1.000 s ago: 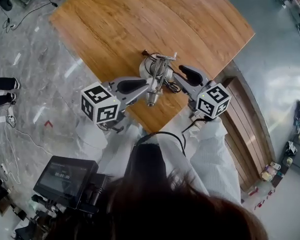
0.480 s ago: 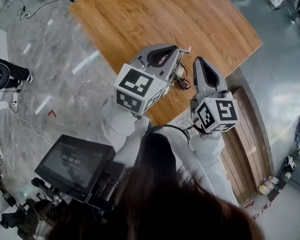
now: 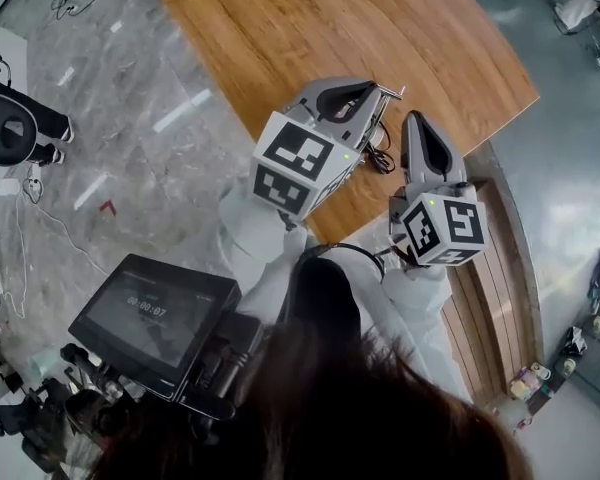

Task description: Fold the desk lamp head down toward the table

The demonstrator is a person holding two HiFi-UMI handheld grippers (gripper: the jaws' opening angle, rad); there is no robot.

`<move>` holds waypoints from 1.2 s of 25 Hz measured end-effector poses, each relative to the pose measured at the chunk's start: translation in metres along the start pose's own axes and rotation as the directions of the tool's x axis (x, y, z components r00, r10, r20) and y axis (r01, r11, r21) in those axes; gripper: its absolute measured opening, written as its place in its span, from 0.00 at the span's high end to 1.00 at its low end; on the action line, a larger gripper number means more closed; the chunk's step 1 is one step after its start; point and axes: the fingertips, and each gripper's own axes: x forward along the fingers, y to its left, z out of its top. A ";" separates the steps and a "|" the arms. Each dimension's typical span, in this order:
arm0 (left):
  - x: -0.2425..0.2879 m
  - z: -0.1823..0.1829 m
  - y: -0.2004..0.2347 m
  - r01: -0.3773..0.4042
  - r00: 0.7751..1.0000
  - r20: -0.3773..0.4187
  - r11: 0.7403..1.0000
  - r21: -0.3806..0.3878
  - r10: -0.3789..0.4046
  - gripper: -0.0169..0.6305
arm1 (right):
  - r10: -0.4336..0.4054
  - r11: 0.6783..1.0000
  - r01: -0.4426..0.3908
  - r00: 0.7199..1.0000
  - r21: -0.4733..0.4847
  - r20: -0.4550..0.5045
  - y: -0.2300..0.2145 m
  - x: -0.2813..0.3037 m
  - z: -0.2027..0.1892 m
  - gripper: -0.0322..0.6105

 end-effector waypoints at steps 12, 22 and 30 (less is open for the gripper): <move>-0.001 0.003 0.004 -0.014 1.000 0.001 1.000 -0.007 0.014 0.97 | 0.010 1.000 -0.010 1.000 -0.008 -0.014 0.000 0.003 -0.002 0.95; 0.000 0.003 0.004 -0.010 1.000 0.000 1.000 -0.009 0.010 0.97 | 0.038 0.999 -0.038 0.999 0.001 -0.014 0.005 0.006 -0.001 0.95; 0.000 0.004 0.007 -0.016 1.000 0.000 1.000 -0.013 0.016 0.97 | 0.050 0.999 -0.050 0.999 -0.007 -0.020 0.008 0.010 -0.001 0.95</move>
